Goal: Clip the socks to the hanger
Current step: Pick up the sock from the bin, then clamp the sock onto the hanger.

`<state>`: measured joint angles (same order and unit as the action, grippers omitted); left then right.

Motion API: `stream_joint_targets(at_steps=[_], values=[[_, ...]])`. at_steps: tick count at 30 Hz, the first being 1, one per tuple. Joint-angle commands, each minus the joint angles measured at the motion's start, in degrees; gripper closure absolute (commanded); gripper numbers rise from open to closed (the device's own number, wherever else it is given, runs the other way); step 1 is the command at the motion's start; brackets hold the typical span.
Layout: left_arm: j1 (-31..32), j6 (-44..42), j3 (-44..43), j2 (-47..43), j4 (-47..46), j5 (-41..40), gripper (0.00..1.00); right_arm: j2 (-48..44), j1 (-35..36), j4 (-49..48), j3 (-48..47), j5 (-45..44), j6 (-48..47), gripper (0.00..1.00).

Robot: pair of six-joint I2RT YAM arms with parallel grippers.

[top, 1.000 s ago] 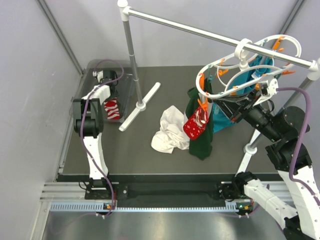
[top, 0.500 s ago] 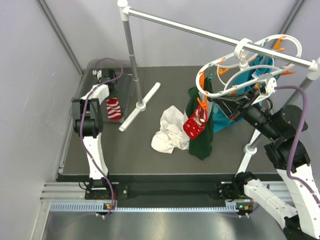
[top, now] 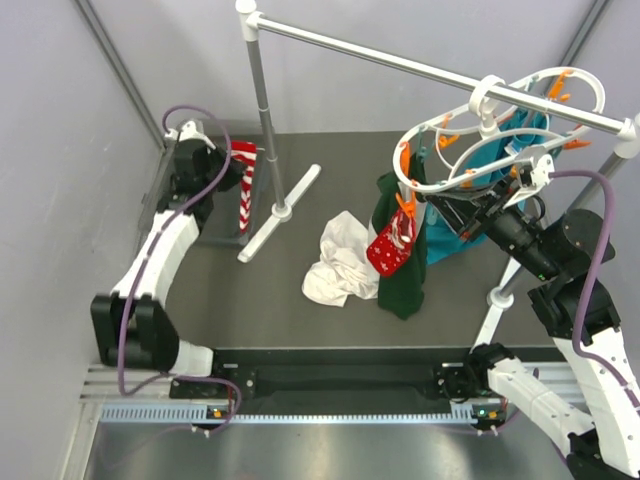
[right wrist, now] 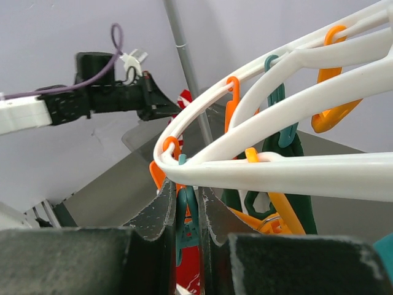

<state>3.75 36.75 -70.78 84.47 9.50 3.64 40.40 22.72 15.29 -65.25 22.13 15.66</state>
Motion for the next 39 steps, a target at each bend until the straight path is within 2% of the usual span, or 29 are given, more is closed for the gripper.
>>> stream_joint_targets(at_steps=[1, 5, 9, 14, 18, 19, 21, 22, 27, 33, 39], values=[[3.53, 1.57, 6.69, -11.29, -6.68, 5.93, 1.0, 1.43, 1.36, 10.73, 1.01, 1.42, 1.92, 1.0], [5.92, 2.01, 16.71, -22.66, -10.62, 8.05, 1.0, 1.87, 1.27, 11.69, -0.13, 0.46, 1.83, 1.0], [8.03, 2.36, 21.73, -33.11, -11.34, 8.84, 1.0, 2.22, 1.36, 11.96, -0.58, 0.02, 1.39, 1.0], [10.84, 5.43, 24.11, -38.06, -13.62, 13.93, 1.0, 2.05, 1.36, 12.57, -0.58, -0.24, 1.48, 1.0], [19.69, 5.71, 22.8, -34.21, -17.93, 16.67, 1.0, 2.22, 1.36, 12.14, -0.58, -0.25, 2.44, 1.0], [24.85, 3.61, 22.1, -33.06, -17.59, 16.14, 1.0, 2.31, 1.45, 11.96, -0.58, -0.25, 2.62, 1.0], [29.63, 2.63, 20.16, -31.56, -18.11, 14.21, 1.0, 2.31, 1.45, 11.43, -0.49, -0.51, 3.67, 1.0], [34.52, 1.67, 19.72, -30.86, -20.37, 13.25, 1.0, 2.23, 1.45, 11.34, -0.4, -0.6, 3.94, 1.0], [49.91, -3.6, 16.3, -29.1, -23.82, 5.09, 1.0, 2.49, 1.45, 11.34, -0.75, -1.91, 4.82, 1.0], [60.56, -6.16, 12.78, -25.51, -28.74, 2.51, 1.0, 3.19, 1.45, 10.9, -0.93, -1.56, 5.26, 1.0], [65.15, -7.4, 9.0, -17.16, -29.71, 2.69, 1.0, 2.49, 1.45, 9.5, -0.31, -1.21, 6.84, 1.0]])
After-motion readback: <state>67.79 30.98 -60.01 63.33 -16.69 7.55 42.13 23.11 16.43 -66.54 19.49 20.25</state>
